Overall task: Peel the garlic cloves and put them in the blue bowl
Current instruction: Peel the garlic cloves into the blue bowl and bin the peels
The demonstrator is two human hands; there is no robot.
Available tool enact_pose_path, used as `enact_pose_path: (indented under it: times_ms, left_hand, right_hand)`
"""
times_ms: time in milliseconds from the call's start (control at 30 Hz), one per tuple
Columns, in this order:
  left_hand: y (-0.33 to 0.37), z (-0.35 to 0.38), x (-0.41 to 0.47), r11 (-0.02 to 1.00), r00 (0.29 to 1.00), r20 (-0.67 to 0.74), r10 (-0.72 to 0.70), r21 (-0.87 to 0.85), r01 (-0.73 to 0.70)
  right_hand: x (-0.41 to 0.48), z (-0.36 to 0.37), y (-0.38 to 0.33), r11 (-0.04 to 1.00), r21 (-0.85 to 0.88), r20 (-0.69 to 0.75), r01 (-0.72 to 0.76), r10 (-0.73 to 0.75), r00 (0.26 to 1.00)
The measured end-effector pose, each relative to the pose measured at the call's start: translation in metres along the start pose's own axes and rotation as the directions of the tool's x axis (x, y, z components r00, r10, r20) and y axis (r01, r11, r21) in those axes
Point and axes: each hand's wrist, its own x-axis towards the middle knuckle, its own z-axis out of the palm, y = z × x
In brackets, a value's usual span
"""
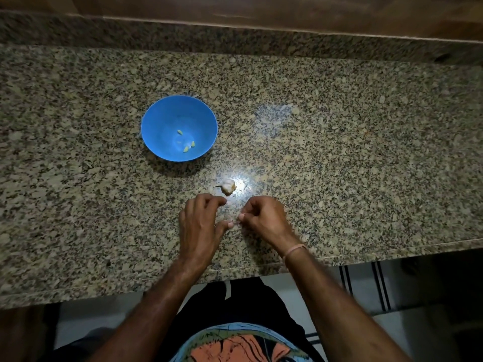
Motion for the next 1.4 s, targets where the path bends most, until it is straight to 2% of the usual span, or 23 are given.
enact_pose_path:
  times_ms: [67,167,367,667,733,767,800,833,900,967,1067,1133,1267,1400]
  left_hand:
    - [-0.001,0.001,-0.001,1.000,1.000,-0.011,-0.023,0.000,0.023]
    - [-0.001,0.001,0.000,0.997,0.998,-0.010,-0.059,-0.043,0.059]
    - [0.002,0.002,-0.001,0.997,0.997,-0.002,-0.072,-0.022,0.072]
    - [0.009,-0.002,-0.001,0.997,0.997,0.013,-0.077,-0.002,0.077]
    - [0.012,-0.004,0.001,0.995,0.995,0.025,-0.094,-0.040,0.095]
    - [0.013,-0.005,0.003,0.984,0.991,0.045,-0.129,-0.114,0.133]
    - [0.015,-0.007,0.004,0.953,0.979,0.085,-0.184,-0.228,0.198]
    - [0.018,-0.009,0.005,0.893,0.961,0.144,-0.235,-0.358,0.273]
    - [0.024,-0.012,0.004,0.771,0.936,0.214,-0.279,-0.531,0.352]
    - [0.029,-0.016,0.002,0.716,0.937,0.202,-0.286,-0.605,0.349]
    - [0.038,-0.024,0.000,0.661,0.941,0.162,-0.298,-0.676,0.326]
    - [0.043,-0.029,0.000,0.645,0.940,0.148,-0.307,-0.694,0.320]
    - [0.045,-0.033,0.003,0.635,0.937,0.137,-0.322,-0.703,0.321]
    - [0.048,-0.039,0.005,0.649,0.960,0.143,-0.240,-0.712,0.268]
  right_hand:
    - [0.003,0.002,-0.004,0.997,-0.076,-0.021,-0.018,0.017,1.000]
    - [0.004,0.000,-0.005,0.996,-0.050,-0.047,-0.069,0.067,0.997]
    - [0.006,0.005,-0.006,0.991,-0.084,-0.081,-0.106,0.099,0.992]
    - [-0.003,0.021,-0.008,0.980,-0.195,-0.204,-0.038,-0.003,0.979]
    - [-0.007,0.024,-0.007,0.982,-0.188,-0.231,-0.037,-0.008,0.973]
    - [-0.009,0.024,-0.006,0.993,-0.104,-0.226,-0.052,0.027,0.974]
    - [-0.010,0.021,-0.006,0.994,0.062,-0.186,-0.088,0.098,0.978]
    - [-0.012,0.018,-0.006,0.950,0.279,-0.107,-0.140,0.176,0.979]
    - [-0.018,0.011,-0.011,0.726,0.647,0.093,-0.234,0.229,0.969]
    - [-0.022,0.007,-0.015,0.534,0.796,0.203,-0.287,0.212,0.956]
    - [-0.027,0.006,-0.017,0.392,0.873,0.230,-0.290,0.193,0.954]
    - [-0.030,0.008,-0.018,0.409,0.878,0.193,-0.249,0.173,0.966]
    - [-0.032,0.004,-0.021,0.528,0.838,0.095,-0.141,0.112,0.989]
    - [-0.034,-0.002,-0.023,0.511,0.853,0.061,-0.109,0.109,0.992]
